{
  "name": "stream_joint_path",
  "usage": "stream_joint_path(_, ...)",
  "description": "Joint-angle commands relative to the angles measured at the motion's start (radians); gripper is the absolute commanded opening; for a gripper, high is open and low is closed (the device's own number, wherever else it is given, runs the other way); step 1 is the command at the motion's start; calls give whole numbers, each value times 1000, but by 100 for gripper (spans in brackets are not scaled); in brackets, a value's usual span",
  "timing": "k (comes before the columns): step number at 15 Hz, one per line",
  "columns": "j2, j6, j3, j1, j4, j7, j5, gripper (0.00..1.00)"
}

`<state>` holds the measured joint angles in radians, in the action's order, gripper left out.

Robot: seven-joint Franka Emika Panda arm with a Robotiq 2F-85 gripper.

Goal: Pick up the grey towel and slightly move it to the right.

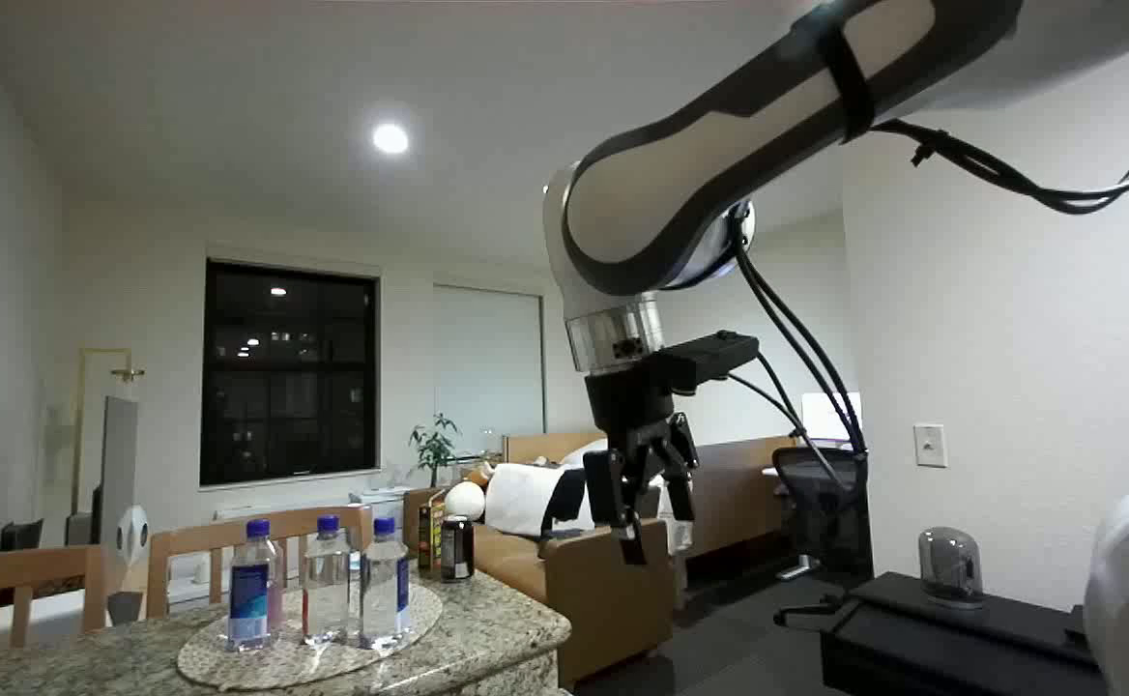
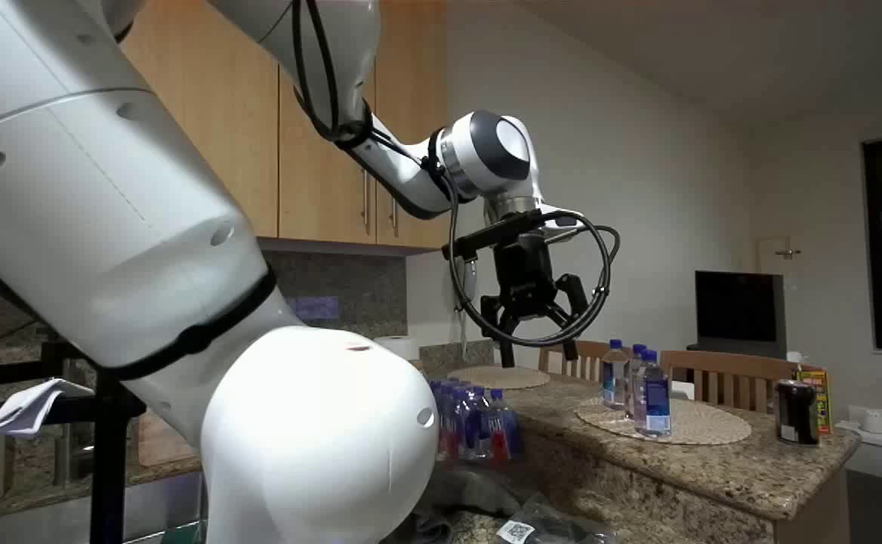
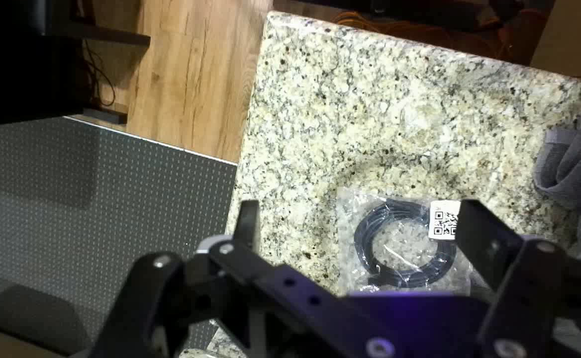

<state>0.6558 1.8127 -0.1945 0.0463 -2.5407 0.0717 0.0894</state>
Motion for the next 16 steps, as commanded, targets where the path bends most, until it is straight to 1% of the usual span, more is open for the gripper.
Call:
stream_joint_path(1,-3,-3,19,23,2,12,11,100)
stream_joint_path(9,-3,-3,19,23,2,11,11,100)
stream_joint_path(10,-16,5,27,33,2,0,-10,100)
stream_joint_path(13,-27,51,34,58,9,25,-73,100)
stream_joint_path(16,-78,110,37,103,29,22,-206,100)
